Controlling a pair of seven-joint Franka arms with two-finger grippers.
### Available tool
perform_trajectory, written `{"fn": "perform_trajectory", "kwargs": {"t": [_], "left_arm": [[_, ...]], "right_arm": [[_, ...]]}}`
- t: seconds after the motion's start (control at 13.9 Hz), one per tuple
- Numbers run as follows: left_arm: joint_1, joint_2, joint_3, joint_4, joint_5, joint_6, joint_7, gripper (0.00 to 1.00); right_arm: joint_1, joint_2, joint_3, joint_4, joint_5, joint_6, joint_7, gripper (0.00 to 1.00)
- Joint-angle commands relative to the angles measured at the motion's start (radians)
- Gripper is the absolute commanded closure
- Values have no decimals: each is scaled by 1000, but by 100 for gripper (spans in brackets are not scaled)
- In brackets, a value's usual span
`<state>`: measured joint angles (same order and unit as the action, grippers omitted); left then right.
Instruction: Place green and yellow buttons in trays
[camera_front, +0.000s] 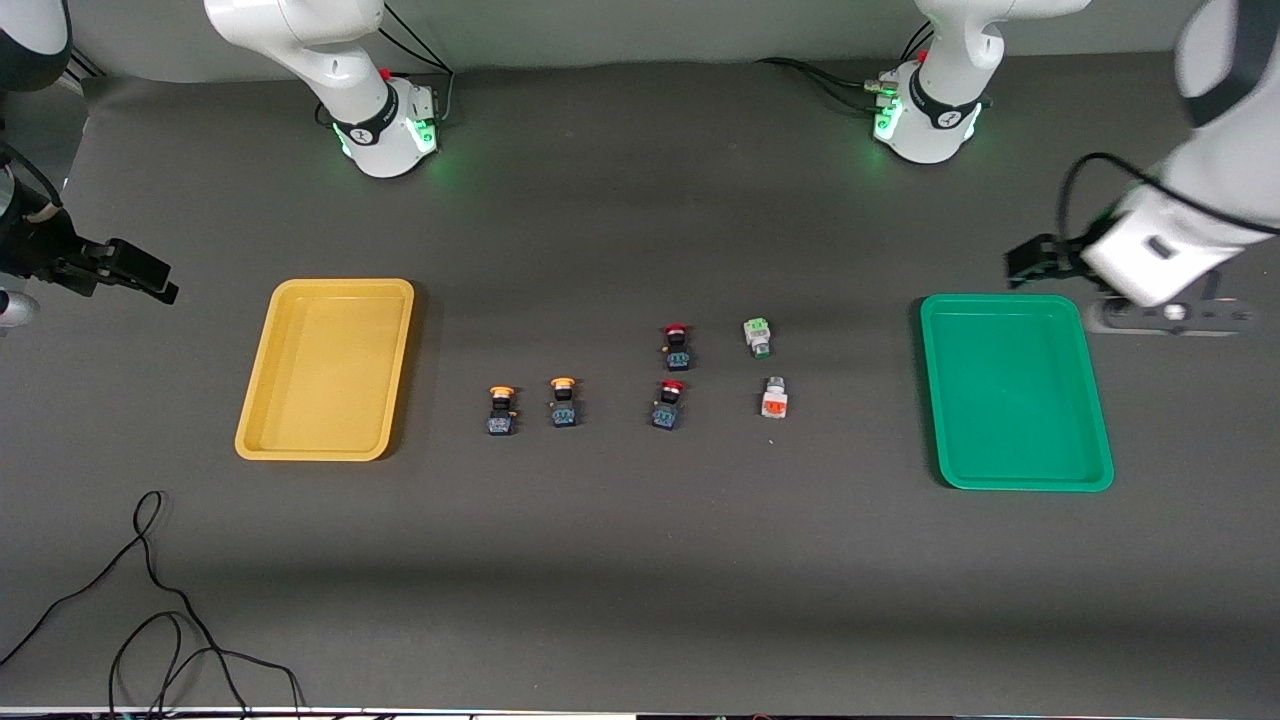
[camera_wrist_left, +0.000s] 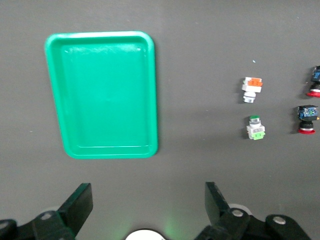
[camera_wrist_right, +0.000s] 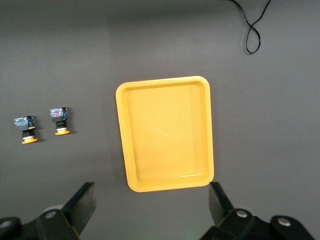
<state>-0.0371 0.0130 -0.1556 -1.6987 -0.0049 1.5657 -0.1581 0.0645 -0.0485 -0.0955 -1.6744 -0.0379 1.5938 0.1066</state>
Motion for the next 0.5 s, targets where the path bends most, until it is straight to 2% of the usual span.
{"fn": "perform_trajectory", "kwargs": {"t": [0.0,0.14,0.43], "left_arm": [[-13,-86,-100,-181,0,124,-162,0],[-56,-84,-174,-251,-1,223,-327,0],[-237,-44,-183,-298,-9,364,-549,0]], "right_arm": [[8,30,-1,42,-16,-32,-11,0],[9,38,-1,44,-16,-34,-11,0],[14,58,0,35,-13,-37,-11,0]]}}
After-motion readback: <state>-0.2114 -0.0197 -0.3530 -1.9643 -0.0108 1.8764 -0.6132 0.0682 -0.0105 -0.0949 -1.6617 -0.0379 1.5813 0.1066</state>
